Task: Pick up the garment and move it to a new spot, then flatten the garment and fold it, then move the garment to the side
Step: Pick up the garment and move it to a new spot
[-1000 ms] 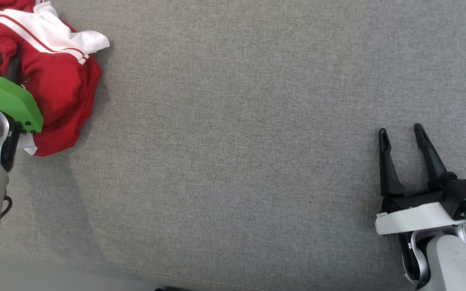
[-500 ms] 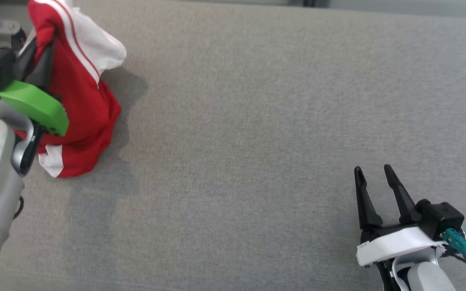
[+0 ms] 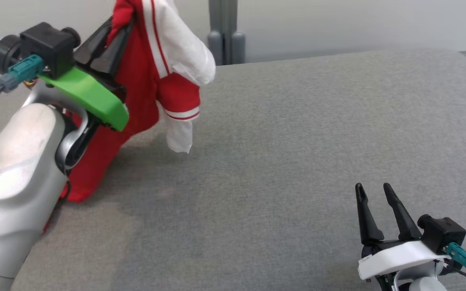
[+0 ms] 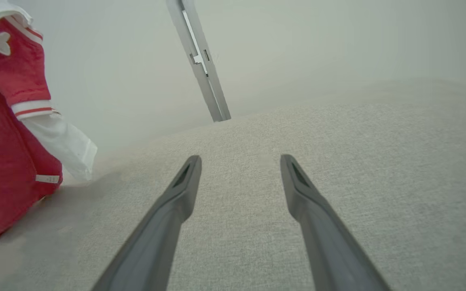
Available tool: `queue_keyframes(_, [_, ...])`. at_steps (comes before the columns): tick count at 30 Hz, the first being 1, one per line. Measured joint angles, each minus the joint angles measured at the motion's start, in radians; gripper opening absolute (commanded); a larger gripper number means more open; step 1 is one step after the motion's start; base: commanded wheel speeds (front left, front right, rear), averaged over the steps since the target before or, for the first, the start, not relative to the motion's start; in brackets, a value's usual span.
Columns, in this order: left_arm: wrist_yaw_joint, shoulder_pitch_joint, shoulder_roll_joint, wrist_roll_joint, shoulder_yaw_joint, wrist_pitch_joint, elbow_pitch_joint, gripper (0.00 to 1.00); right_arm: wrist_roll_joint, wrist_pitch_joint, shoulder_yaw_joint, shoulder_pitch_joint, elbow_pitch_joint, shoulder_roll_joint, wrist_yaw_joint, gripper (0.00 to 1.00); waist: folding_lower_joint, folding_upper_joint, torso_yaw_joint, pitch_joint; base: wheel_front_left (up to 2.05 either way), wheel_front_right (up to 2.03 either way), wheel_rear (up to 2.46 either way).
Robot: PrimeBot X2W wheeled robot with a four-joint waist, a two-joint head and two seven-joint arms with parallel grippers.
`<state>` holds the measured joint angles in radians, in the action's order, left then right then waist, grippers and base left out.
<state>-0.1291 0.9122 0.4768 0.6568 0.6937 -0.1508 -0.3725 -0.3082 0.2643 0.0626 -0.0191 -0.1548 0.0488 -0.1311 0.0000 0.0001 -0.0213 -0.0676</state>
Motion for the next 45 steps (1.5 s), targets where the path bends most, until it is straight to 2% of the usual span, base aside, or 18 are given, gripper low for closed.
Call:
queue_keyframes(7, [0.000,0.087,-0.094,0.018,0.047,-0.006,-0.010,0.00,-0.018,0.000,-0.007,0.005,0.001,0.001,0.000,1.00,0.0000,0.0000,-0.129,0.025,0.00,0.00,0.00])
queue_keyframes(14, [0.000,0.102,-0.183,0.018,0.111,-0.073,-0.084,0.00,-0.052,0.000,-0.002,0.033,0.007,0.002,0.000,1.00,0.0000,0.0000,-0.208,-0.001,0.00,0.00,0.00])
queue_keyframes(20, [0.000,-0.119,-0.260,-0.005,0.188,-0.107,-0.192,0.00,-0.060,0.000,0.014,0.051,0.005,0.001,0.000,1.00,0.0000,0.0000,-0.228,-0.058,0.00,0.00,0.00])
queue_keyframes(26, [0.000,-0.317,-0.313,-0.073,0.171,-0.111,-0.215,0.00,-0.054,0.000,0.028,0.069,0.005,0.001,0.000,1.00,0.0000,0.0000,-0.255,-0.091,0.00,0.00,0.00])
queue_keyframes(27, [0.000,-0.343,-0.323,-0.080,0.159,-0.111,-0.214,0.04,-0.050,0.000,0.022,0.068,0.005,0.001,0.000,1.00,0.0000,0.0000,-0.257,-0.094,0.00,0.00,0.00])
queue_keyframes(30, [0.000,-0.389,-0.347,-0.122,0.139,-0.112,-0.208,1.00,-0.035,0.000,0.005,0.063,0.004,0.002,0.000,1.00,0.0000,0.0000,-0.251,-0.094,0.00,0.00,0.00])
queue_keyframes(35, [0.034,-0.461,-0.372,-0.202,0.033,-0.112,-0.126,1.00,-0.031,0.000,0.001,0.029,-0.005,0.001,0.000,1.00,0.0000,0.0000,-0.225,-0.072,0.00,0.00,0.00])
queue_keyframes(39, [0.065,-0.530,-0.361,-0.304,-0.023,-0.113,-0.029,1.00,-0.028,0.000,0.010,0.010,-0.007,0.001,0.000,1.00,0.0000,0.0000,-0.185,-0.046,0.00,0.00,0.00])
queue_keyframes(45, [0.134,-0.668,-0.336,-0.411,-0.131,-0.113,0.106,1.00,0.011,0.000,0.014,0.000,-0.014,0.001,0.000,1.00,0.0000,0.0000,-0.080,0.004,0.00,0.00,0.00])
